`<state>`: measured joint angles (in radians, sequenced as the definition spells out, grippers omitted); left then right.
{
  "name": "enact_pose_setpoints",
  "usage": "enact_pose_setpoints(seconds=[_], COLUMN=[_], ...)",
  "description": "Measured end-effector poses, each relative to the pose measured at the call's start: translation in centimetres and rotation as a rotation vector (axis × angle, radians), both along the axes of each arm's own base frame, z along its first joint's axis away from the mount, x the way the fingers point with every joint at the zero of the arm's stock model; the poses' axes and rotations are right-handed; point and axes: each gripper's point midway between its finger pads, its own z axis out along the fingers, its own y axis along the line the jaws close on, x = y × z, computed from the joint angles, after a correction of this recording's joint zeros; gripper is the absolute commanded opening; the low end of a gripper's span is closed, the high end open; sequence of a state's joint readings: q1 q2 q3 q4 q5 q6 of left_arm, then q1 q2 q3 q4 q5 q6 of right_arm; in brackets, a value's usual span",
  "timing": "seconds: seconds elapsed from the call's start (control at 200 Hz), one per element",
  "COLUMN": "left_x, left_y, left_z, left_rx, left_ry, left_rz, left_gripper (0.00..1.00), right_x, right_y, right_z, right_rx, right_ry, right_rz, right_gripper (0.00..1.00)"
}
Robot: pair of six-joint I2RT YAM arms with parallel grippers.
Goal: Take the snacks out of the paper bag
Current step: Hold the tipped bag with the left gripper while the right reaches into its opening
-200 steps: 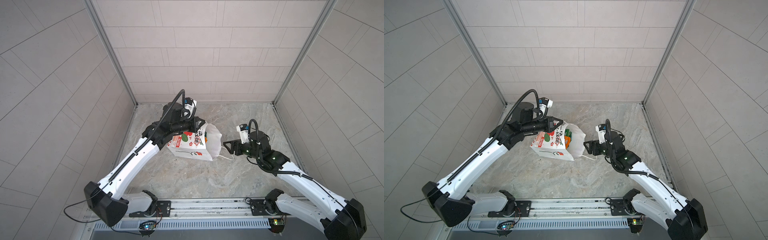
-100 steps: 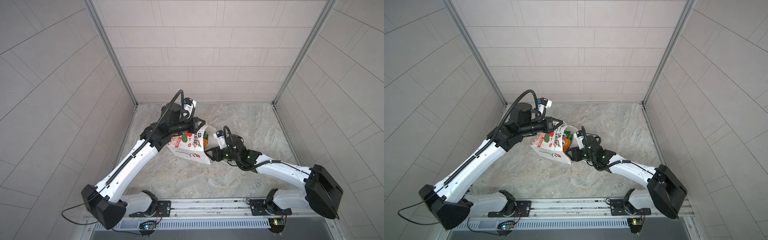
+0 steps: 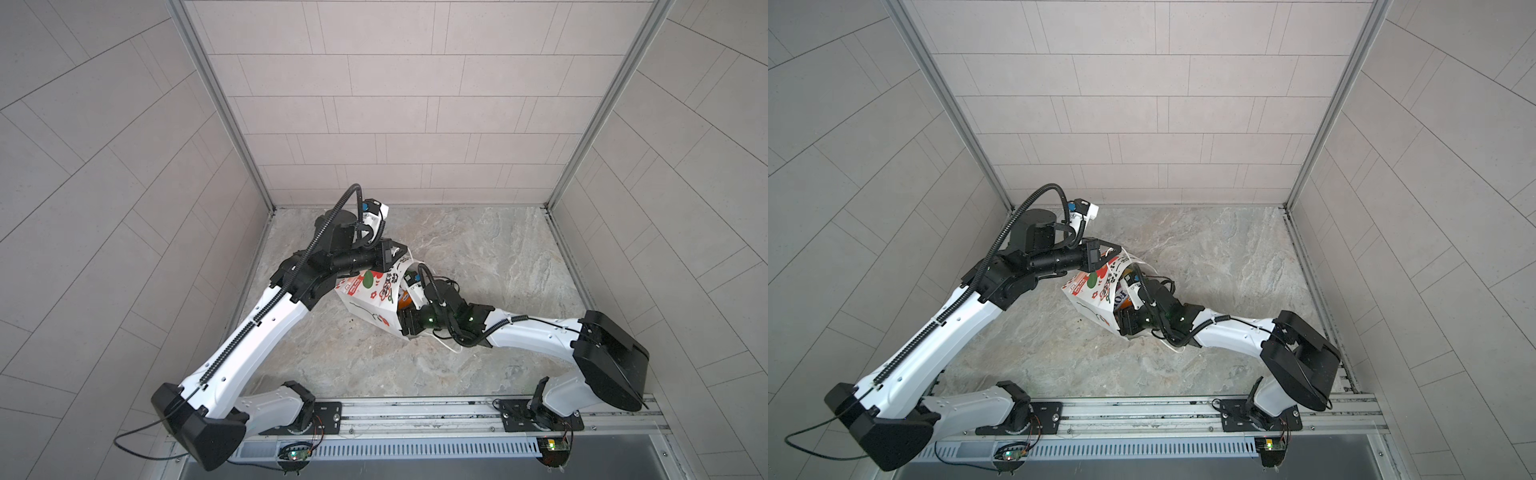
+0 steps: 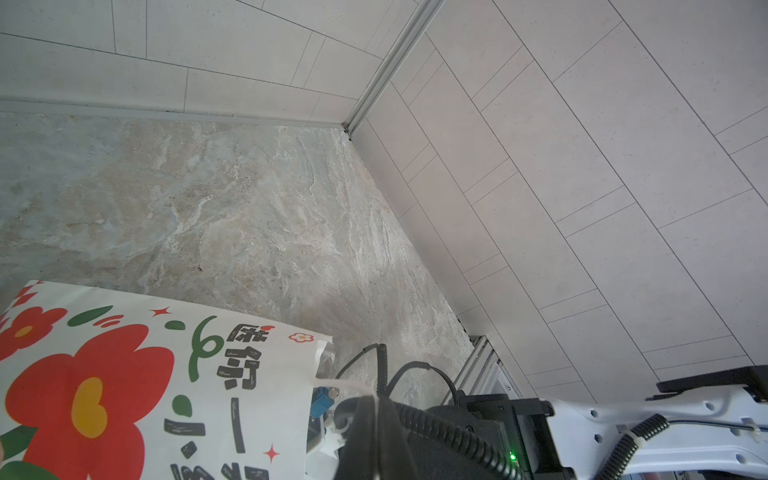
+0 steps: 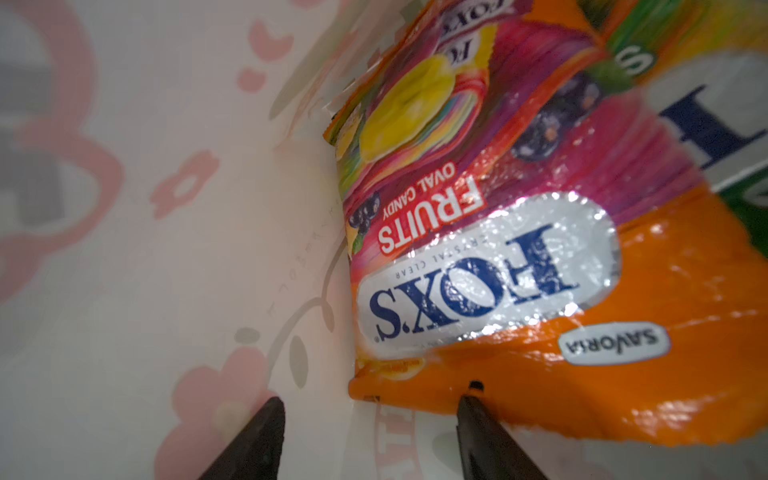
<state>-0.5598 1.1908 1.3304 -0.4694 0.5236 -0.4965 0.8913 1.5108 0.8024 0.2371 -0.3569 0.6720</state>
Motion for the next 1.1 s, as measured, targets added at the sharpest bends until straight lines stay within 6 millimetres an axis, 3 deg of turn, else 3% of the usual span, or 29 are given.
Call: enact_pose_setpoints(seconds=[0.18,0.305,0.525,1.101], left_x=[-0.9,-1.2,-1.7,-1.8], left_y=[0.3,0.3,0.3,0.3], left_z=[-0.1,-0.4,-0.8,-1.1], left_rx=[0.010,0.017,0.031,0.046], left_ry=[0.002,0.011,0.025,0.020], left_rz=[-0.018,-0.027,-0.040,-0.046], left_gripper=[0.00,0.00,0.00,0.00], right_x=[1.4,2.8,4.4,4.9], right_y=[-0.2,-1.2,-2.8,-6.0], right_z=[0.3,0.2,0.0,-1.1], right_rx=[0.020,0.039,0.049,-0.074], right_ry=[-0.003,0.002,0.014,0.005], right_rz=[-0.101,-0.224,-0.393,-0.525], right_gripper=[0.64,0.57,0.55,0.56])
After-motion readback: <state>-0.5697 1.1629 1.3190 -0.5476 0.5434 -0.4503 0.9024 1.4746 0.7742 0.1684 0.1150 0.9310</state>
